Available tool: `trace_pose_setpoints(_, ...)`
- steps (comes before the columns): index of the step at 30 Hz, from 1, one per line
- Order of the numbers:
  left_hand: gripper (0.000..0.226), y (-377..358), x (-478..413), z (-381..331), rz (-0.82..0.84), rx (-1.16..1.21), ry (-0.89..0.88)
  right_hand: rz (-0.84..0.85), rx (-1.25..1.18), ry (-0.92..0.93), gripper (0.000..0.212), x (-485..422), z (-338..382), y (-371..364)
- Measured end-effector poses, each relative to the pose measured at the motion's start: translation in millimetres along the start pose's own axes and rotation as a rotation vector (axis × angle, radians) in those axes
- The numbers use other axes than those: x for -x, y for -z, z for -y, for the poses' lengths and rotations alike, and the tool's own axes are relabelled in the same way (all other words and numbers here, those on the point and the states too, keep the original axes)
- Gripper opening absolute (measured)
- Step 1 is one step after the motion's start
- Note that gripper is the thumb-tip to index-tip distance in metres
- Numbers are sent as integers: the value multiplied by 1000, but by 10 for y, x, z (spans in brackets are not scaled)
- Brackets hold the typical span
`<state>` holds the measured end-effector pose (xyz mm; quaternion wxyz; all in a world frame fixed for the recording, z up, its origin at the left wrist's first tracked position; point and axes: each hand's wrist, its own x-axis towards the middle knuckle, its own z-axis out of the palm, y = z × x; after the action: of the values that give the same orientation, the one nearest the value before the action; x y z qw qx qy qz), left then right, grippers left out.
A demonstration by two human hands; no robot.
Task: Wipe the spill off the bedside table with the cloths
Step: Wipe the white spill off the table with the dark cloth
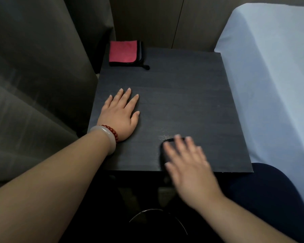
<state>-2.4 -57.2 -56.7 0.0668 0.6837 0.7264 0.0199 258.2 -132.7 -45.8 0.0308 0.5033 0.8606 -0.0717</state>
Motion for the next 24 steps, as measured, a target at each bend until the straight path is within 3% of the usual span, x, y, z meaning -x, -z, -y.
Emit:
trace_pose_setpoints(2, 60, -11, 1, 0, -10, 1, 1, -3, -11, -222, 57, 33, -283, 33)
trace_pose_setpoints(4, 60, -17, 3, 0, -20, 4, -3, -21, 10, -258, 56, 46, -178, 30)
trace_pose_setpoints(8, 60, -11, 9, 2, -10, 5, -1, 10, -40, 158, 55, -24, 670, -50)
trace_pose_setpoints(11, 60, -5, -2, 6, 6, -5, -1, 27, -64, 244, 54, -157, 793, -47)
trace_pose_setpoints(13, 60, 2, -9, 6, 4, -2, -3, 2, -31, 134, 55, -253, 494, -33)
trace_pose_setpoints(15, 60, -3, -10, 5, -4, 6, -2, -32, -5, -109, 58, -368, 11, 10)
trace_pose_setpoints(17, 60, 0, 2, -4, -9, 21, 2, 6, -30, -363, 59, -505, -418, 104)
trace_pose_setpoints(19, 59, 28, -14, -7, -13, 40, 8, 40, -58, -479, 59, -676, -544, 143)
trace_pose_setpoints(21, 56, 88, -74, 0, -35, 63, 13, 0, -27, -387, 59, -843, -324, 113)
trace_pose_setpoints(24, 46, 209, -233, 28, -152, 133, 34, -21, -19, -55, 60, -1005, 268, 85)
